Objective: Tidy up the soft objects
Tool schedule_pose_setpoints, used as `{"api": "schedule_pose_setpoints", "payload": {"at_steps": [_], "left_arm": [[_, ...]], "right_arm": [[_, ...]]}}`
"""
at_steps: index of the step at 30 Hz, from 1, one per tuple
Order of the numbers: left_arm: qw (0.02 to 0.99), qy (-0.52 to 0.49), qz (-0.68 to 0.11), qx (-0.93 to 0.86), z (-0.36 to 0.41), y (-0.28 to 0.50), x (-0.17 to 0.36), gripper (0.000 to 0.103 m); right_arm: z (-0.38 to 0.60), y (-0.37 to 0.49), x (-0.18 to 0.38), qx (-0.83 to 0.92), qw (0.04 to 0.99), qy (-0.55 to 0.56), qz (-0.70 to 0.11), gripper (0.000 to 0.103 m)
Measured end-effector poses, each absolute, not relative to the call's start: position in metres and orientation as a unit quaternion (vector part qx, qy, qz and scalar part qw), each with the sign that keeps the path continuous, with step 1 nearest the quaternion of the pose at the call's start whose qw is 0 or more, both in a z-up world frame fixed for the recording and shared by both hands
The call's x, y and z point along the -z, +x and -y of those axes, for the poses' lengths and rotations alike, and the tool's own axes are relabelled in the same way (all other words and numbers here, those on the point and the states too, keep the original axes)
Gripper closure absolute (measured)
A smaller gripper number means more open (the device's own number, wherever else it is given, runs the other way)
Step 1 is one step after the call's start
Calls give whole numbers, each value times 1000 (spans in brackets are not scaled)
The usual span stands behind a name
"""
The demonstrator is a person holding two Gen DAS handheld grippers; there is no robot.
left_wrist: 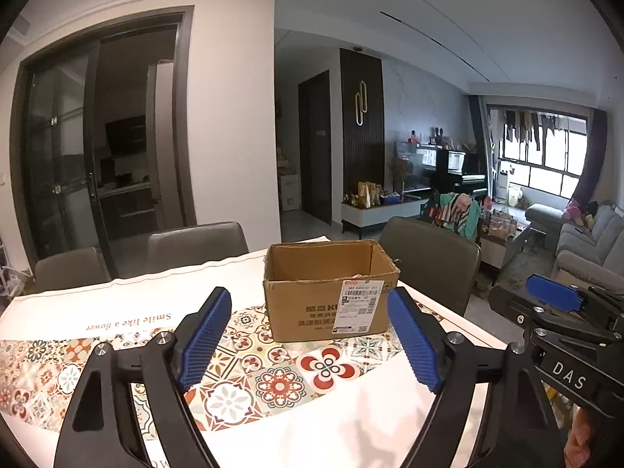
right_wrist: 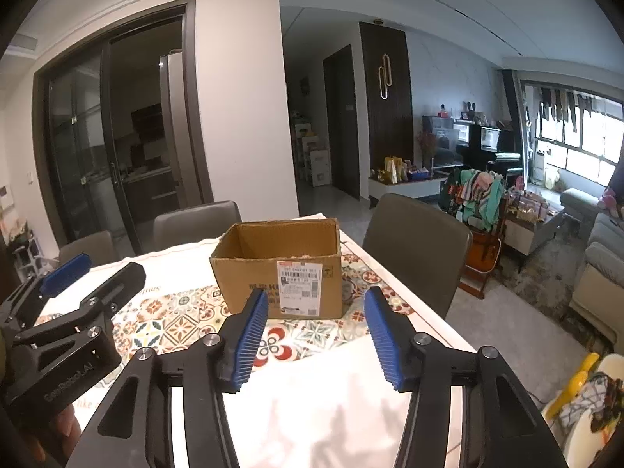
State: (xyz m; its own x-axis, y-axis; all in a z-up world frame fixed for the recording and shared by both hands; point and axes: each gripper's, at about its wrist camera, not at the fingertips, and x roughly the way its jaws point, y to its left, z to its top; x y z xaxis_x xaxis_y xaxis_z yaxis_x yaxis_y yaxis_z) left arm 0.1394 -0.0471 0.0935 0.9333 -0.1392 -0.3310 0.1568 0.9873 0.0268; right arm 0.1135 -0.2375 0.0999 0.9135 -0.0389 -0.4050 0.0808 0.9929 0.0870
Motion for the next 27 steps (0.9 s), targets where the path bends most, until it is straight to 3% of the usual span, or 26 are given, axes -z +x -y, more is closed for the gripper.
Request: {"api": "schedule_pose_setpoints", "payload": {"at_steps": [9,27], "left_arm": [[986,31,-152,62,45,118,-96,2],[986,30,-152,55,46,98,-94,0]], "right_arm": [[234,97,-100,28,978,47,-202,50],[241,78,-99,31,979,54,-193,45]]}}
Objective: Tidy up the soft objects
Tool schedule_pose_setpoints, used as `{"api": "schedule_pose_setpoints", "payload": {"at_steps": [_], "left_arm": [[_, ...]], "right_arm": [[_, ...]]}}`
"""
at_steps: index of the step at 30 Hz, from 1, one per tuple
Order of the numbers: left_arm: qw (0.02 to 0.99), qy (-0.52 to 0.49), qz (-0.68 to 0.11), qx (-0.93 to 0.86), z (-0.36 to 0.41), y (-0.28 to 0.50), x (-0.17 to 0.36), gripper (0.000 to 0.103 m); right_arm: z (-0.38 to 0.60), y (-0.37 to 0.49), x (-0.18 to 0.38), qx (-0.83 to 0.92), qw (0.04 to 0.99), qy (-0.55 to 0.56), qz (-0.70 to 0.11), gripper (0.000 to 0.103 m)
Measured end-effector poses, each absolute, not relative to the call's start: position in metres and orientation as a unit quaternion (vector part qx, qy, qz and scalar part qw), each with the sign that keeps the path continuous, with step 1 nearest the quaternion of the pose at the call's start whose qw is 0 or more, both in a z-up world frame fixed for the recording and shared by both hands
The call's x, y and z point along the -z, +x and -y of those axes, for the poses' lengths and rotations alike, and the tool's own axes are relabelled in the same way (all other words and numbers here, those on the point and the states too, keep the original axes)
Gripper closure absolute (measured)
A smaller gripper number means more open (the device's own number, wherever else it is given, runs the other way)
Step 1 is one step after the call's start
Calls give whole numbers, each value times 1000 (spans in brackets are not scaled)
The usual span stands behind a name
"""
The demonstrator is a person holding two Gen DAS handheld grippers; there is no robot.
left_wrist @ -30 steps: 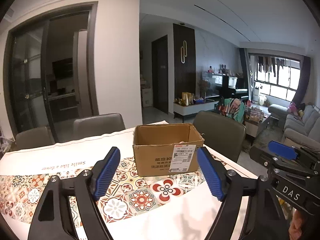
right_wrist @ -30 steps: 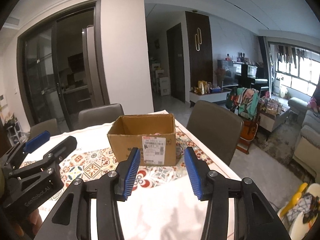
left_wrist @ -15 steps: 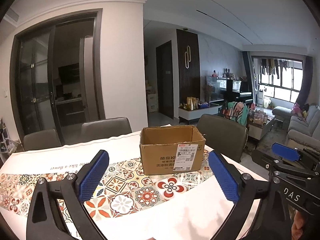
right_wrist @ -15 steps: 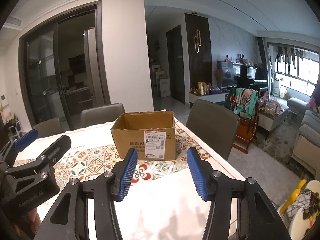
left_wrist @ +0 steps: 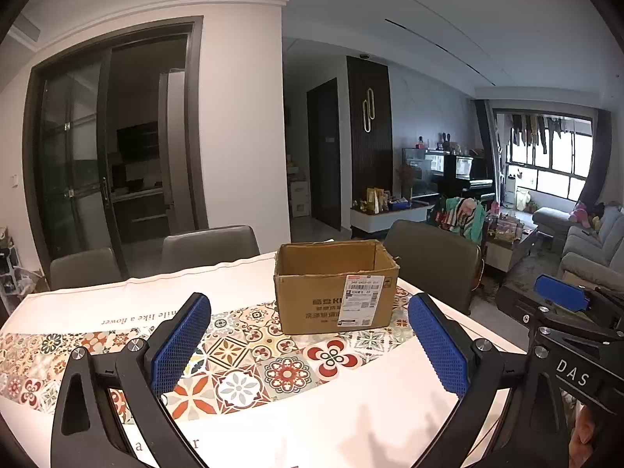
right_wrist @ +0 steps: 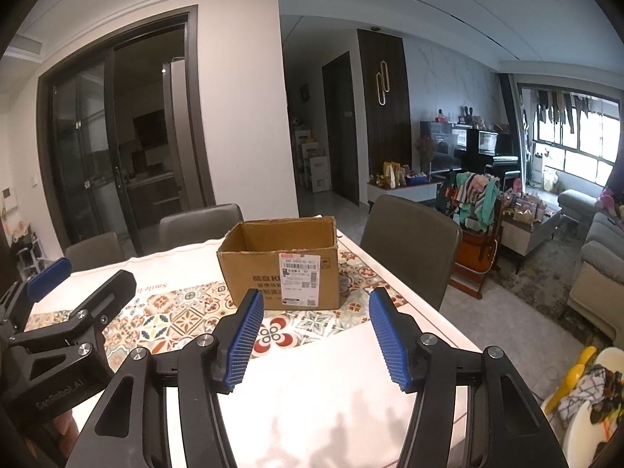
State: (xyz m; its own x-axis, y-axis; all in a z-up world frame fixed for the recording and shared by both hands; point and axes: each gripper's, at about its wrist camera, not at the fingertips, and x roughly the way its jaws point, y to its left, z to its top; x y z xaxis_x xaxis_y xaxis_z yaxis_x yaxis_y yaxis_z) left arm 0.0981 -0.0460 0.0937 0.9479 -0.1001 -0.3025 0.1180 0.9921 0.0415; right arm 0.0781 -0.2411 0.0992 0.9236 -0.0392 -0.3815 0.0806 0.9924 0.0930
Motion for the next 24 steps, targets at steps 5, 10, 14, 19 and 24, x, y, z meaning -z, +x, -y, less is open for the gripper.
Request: {"api": "schedule_pose_setpoints", "payload": {"at_steps": [5,10,14,19,24], "left_arm": [[986,30,-152,53,47,96,-92,0],[986,26,-154,57,45,96,-92,0],[986,25,-154,55,44,95,-91,0],[987,26,-149,57,43,93,-91,0],[986,25,-154,59,43,93,-89,0]], "right_arm": [[242,76,-97,33,979,55,-194,45],[241,75,-96,32,979,57,-195,45],[241,76,-96,32,979,55,-195,45],[241,76,-96,32,979,56,-196,45],[241,75,-91,32,978,57,-198,45]]}}
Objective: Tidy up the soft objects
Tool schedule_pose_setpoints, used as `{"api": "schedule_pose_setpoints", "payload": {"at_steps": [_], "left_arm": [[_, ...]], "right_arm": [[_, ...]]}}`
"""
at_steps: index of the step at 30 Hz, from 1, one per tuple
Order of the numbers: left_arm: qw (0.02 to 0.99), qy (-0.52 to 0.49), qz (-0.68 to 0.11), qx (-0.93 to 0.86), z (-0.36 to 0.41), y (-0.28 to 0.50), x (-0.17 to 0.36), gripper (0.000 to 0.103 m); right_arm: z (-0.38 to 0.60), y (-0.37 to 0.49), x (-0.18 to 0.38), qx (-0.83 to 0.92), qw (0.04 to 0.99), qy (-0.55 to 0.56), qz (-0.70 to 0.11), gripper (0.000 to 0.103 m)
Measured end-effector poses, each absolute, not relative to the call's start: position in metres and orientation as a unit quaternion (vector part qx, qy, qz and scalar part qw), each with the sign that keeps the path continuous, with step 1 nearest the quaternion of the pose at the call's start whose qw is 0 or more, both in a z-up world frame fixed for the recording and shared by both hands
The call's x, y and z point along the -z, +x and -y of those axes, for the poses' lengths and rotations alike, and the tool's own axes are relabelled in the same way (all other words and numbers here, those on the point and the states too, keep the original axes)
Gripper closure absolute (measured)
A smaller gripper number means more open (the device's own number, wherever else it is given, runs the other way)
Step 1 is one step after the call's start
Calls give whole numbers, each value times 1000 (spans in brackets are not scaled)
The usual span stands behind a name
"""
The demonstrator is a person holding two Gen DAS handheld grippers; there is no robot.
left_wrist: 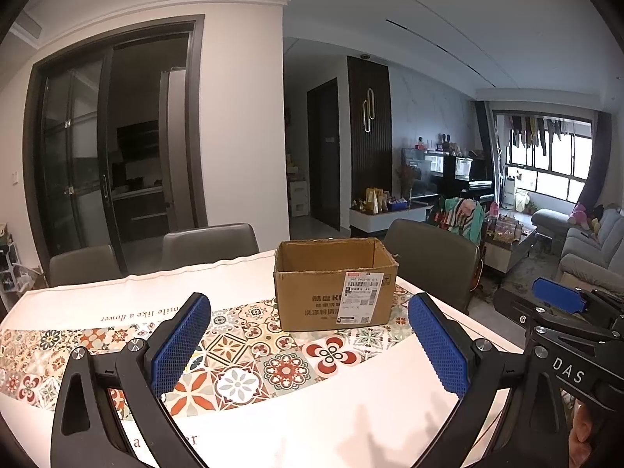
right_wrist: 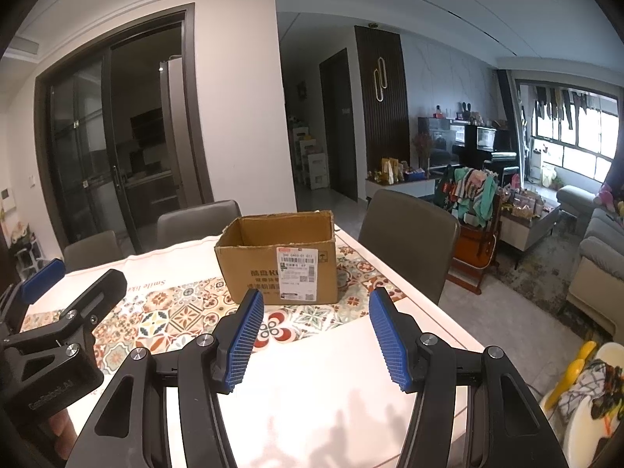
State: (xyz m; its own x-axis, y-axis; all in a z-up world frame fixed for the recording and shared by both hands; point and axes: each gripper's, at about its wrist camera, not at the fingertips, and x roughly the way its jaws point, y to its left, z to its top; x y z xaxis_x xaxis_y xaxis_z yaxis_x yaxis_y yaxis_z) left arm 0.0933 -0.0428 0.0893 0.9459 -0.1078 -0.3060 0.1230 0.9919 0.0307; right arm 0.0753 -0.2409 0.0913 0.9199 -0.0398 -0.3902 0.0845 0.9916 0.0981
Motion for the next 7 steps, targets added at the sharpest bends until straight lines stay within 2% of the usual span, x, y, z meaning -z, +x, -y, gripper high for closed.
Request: {"api": "schedule_pose_setpoints", "payload": {"at_steps": [7], "left_arm": [[986,25,-154,57,42,95,-90,0]], "right_arm": [[241,76,-88,32,978,56,-200,45]]}}
